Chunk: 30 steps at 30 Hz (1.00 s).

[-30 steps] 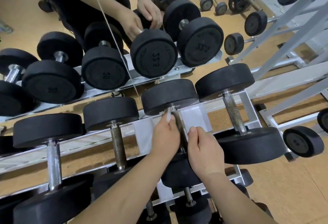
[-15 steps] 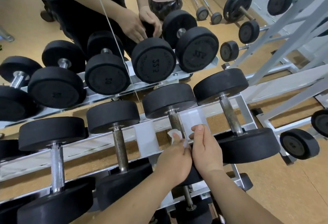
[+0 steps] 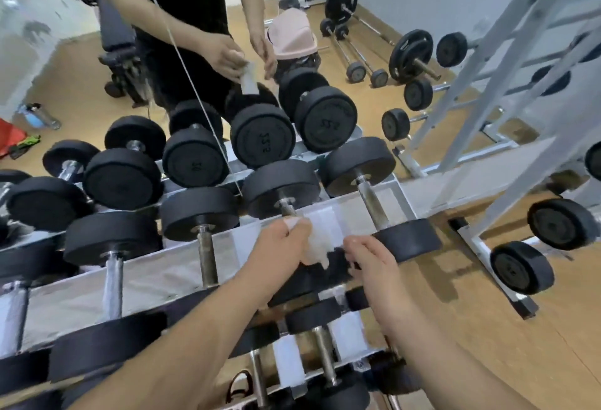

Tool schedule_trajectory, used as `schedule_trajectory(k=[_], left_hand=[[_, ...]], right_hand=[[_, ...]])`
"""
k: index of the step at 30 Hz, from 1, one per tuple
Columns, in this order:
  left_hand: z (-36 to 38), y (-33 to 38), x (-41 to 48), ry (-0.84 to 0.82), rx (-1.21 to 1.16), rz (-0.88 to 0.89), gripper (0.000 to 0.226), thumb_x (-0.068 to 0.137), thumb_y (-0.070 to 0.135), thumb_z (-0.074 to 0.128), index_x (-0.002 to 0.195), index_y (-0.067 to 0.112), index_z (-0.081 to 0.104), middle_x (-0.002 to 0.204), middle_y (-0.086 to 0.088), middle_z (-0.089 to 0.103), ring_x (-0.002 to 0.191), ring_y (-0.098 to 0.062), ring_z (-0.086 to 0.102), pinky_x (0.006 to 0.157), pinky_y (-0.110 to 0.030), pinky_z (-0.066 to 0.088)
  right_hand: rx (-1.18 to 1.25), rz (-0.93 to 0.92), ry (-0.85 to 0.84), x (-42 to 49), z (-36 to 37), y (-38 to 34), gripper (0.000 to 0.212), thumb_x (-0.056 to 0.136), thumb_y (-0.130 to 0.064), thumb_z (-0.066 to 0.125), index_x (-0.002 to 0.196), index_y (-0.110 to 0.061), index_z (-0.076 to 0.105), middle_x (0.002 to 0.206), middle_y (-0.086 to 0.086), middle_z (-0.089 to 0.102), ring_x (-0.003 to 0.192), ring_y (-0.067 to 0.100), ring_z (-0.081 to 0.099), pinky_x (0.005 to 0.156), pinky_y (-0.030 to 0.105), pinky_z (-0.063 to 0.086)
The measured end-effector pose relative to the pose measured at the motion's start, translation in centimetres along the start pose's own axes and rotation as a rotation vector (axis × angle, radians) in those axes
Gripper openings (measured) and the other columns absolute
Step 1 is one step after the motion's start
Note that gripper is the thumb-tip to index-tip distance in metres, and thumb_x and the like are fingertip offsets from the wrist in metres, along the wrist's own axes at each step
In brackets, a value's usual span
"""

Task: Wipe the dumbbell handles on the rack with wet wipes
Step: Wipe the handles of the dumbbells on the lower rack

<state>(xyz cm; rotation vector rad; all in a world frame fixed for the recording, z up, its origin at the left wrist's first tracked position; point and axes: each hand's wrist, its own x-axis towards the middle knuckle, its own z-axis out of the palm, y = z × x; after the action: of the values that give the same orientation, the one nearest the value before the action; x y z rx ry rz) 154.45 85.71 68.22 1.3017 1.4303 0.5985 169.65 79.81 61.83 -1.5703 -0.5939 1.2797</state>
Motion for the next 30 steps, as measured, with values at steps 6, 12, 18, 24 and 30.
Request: schedule_trajectory(k=[6,12,18,24,30], left_hand=[[6.8,1.1,-8.4,-0.063,-0.297,-0.047,0.019,0.097,0.025,0.071,0.108,0.009,0.074,0.102,-0.014,0.079,0.098,-0.031,0.076,0.086,-0.042,0.061],[10.8,0.9,-14.9,-0.131,-0.306,-0.093,0.025,0.091,0.007,0.073,0.115,0.011,0.073,0.107,-0.011,0.078,0.103,-0.03,0.075,0.097,-0.05,0.059],[10.9,-0.6,-17.7,-0.108,-0.341,-0.088,0.026,0.095,0.005,0.07,0.118,0.016,0.07,0.11,-0.007,0.078,0.104,-0.026,0.075,0.095,-0.049,0.06],[9.6,-3.0,-18.4,-0.098,-0.419,-0.148,0.027,0.099,-0.001,0.053,0.11,0.012,0.075,0.106,-0.012,0.078,0.106,-0.042,0.07,0.081,-0.048,0.063],[9.5,-4.3,-18.9,-0.145,-0.68,-0.285,0.023,0.101,0.011,0.053,0.117,0.01,0.069,0.118,-0.022,0.072,0.097,-0.031,0.07,0.066,-0.036,0.058]], right_hand=[[-0.02,0.037,-0.348,-6.7,-7.9,-3.0,0.033,0.094,-0.049,0.068,0.111,-0.024,0.079,0.112,0.005,0.078,0.109,0.019,0.072,0.103,0.044,0.053],[-0.108,0.063,-0.353,-12.9,-13.7,-2.9,0.034,0.096,-0.039,0.072,0.108,-0.008,0.079,0.108,0.014,0.078,0.1,0.026,0.074,0.094,0.04,0.056],[0.008,0.14,-0.203,-15.2,-15.2,-1.7,0.033,0.102,-0.024,0.065,0.115,0.005,0.07,0.111,0.028,0.074,0.091,0.037,0.071,0.097,0.057,0.055],[0.133,0.135,-0.083,-17.2,-13.1,-0.7,0.036,0.11,-0.035,0.049,0.122,-0.007,0.067,0.111,0.016,0.078,0.111,0.039,0.071,0.098,0.05,0.055],[0.248,0.234,-0.13,-18.7,-11.7,0.6,0.044,0.098,-0.037,0.071,0.128,-0.005,0.064,0.117,0.022,0.075,0.111,0.042,0.072,0.101,0.06,0.054]])
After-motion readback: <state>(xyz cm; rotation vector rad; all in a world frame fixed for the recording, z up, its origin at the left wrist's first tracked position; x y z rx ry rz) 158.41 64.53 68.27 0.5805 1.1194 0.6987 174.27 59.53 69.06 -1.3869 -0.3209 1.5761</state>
